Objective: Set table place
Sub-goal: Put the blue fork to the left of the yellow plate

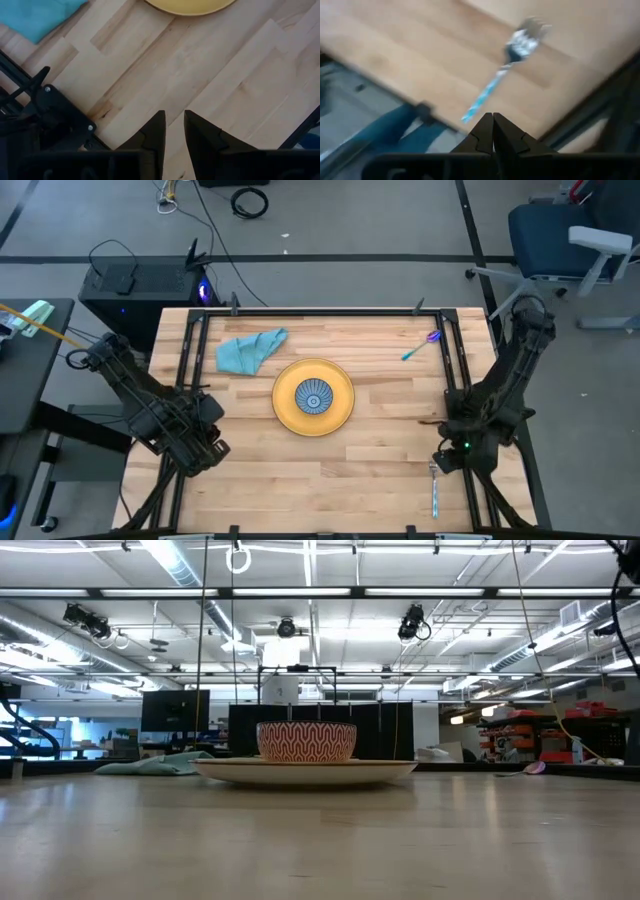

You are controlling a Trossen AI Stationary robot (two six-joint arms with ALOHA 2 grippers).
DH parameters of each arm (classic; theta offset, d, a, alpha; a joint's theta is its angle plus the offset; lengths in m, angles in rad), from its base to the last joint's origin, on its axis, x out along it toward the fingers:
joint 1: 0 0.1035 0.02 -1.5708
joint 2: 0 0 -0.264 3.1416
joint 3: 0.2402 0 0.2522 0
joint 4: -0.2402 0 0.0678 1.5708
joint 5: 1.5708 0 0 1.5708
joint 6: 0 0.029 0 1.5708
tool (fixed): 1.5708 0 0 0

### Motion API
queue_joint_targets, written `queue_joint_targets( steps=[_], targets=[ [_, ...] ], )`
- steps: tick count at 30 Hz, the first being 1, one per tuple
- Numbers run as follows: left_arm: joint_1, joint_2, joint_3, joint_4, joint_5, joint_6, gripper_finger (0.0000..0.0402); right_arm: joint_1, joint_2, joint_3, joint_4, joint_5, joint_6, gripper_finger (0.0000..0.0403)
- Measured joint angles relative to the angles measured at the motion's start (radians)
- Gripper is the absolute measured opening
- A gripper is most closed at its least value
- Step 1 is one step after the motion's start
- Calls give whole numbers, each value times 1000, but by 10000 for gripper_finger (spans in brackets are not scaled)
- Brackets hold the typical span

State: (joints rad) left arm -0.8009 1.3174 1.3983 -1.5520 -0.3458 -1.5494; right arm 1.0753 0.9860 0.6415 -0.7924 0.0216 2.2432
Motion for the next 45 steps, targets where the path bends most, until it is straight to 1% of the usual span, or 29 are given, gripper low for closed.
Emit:
queue_joint_targets(
  steps=[3, 6, 11, 16, 21, 28, 33, 39, 45],
  targets=[
    [0, 0, 0, 5, -12, 0, 74, 43, 79, 0, -22, 0, 79, 17],
    [0, 0, 0, 10, -28, 0, 71, 69, 156, 0, -22, 0, 112, 17],
    [0, 0, 0, 16, -32, 0, 76, 94, 262, 0, 2, -38, 135, 17],
    [0, 0, 0, 18, -48, 0, 79, 93, 339, 0, 64, -39, 136, 17],
    [0, 0, 0, 19, -58, 0, 74, 94, 403, 0, 122, -50, 123, 17],
    [0, 0, 0, 20, -58, 0, 74, 93, 449, 0, 156, -66, 106, 17],
    [0, 0, 0, 22, -58, 0, 79, 93, 448, 0, 157, -60, 102, 17],
    [0, 0, 0, 22, -61, 0, 74, 92, 449, 0, 159, -37, 103, 17],
    [0, 0, 0, 23, -64, -1, 72, 65, 455, 1, 154, -38, 66, 17]
  ],
)
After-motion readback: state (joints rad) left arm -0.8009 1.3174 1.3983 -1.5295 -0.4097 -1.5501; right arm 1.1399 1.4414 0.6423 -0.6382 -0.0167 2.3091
